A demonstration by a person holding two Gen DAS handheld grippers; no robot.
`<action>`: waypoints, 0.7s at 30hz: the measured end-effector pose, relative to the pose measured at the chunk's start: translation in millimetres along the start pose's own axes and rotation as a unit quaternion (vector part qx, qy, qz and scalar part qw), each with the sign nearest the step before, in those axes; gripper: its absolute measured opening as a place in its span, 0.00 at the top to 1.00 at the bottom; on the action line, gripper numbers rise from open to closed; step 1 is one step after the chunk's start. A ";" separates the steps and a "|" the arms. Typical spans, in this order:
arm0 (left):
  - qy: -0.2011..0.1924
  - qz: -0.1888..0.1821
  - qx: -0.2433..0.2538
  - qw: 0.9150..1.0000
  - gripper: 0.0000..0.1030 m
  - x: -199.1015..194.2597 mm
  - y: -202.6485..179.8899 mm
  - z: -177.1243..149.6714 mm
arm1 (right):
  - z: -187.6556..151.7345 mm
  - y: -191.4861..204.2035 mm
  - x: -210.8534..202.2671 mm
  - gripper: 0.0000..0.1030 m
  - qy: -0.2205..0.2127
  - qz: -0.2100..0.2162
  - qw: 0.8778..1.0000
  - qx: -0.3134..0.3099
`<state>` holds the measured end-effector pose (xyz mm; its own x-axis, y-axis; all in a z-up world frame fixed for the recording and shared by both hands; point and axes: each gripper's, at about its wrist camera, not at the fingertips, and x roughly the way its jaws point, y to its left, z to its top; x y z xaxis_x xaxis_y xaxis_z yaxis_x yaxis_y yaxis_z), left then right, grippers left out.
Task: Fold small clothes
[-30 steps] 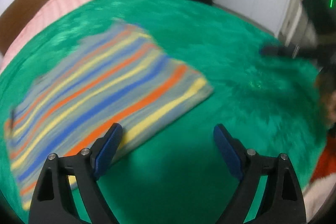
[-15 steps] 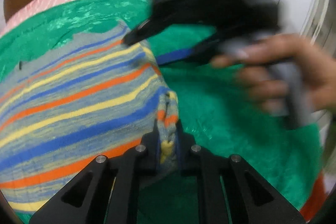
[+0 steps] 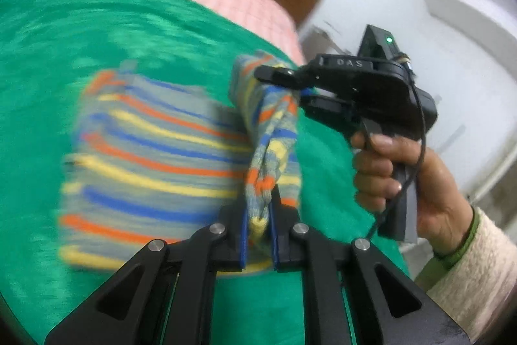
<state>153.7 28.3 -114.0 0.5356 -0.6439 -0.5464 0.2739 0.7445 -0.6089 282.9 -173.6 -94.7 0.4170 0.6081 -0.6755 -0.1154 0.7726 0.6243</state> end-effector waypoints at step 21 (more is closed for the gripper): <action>0.045 0.146 -0.016 0.988 0.52 -24.4 67.9 0.4 | -74.1 47.8 25.9 0.51 0.011 0.010 0.994 -0.110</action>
<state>159.5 94.7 -141.8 0.5150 -0.4164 -0.7493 0.0926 0.8960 -0.4343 221.4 -107.3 -111.4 0.3921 0.6260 -0.6741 -0.3187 0.7798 0.5388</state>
